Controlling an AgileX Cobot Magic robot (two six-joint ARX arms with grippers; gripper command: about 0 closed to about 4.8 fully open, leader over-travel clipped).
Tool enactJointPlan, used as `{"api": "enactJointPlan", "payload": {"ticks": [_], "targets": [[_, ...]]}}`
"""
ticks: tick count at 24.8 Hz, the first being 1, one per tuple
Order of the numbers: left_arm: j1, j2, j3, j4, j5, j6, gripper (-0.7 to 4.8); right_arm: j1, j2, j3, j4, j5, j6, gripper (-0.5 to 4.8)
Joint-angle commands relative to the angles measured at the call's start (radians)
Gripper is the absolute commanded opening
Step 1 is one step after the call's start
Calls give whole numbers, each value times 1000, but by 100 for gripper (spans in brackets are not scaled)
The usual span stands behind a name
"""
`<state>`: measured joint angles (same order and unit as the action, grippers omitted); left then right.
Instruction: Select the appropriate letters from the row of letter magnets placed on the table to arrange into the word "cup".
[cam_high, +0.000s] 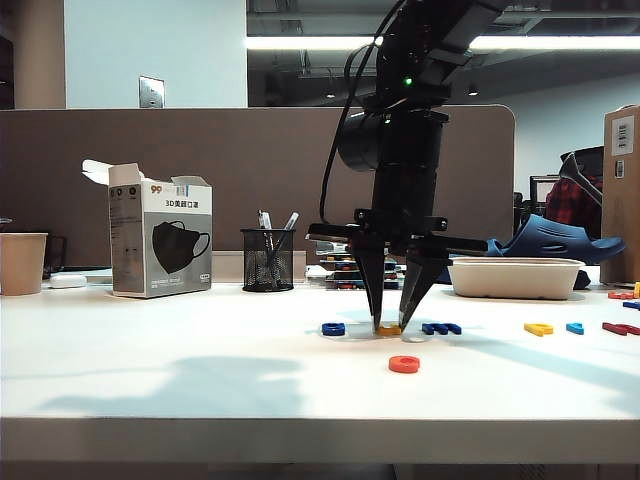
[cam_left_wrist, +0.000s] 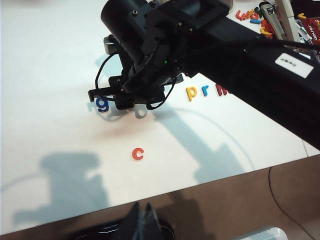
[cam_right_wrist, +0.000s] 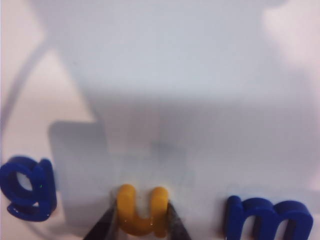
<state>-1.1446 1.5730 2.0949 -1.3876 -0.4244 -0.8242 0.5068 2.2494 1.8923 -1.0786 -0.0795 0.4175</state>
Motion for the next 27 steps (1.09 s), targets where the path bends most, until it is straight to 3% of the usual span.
{"api": "enactJointPlan", "payload": {"ticks": [1, 27], "targets": [[0, -3, 2, 9, -9, 5, -5, 4, 8, -8, 11, -1, 1, 116], [0, -3, 2, 9, -9, 5, -5, -3, -162, -6, -37, 10, 2, 116]]}}
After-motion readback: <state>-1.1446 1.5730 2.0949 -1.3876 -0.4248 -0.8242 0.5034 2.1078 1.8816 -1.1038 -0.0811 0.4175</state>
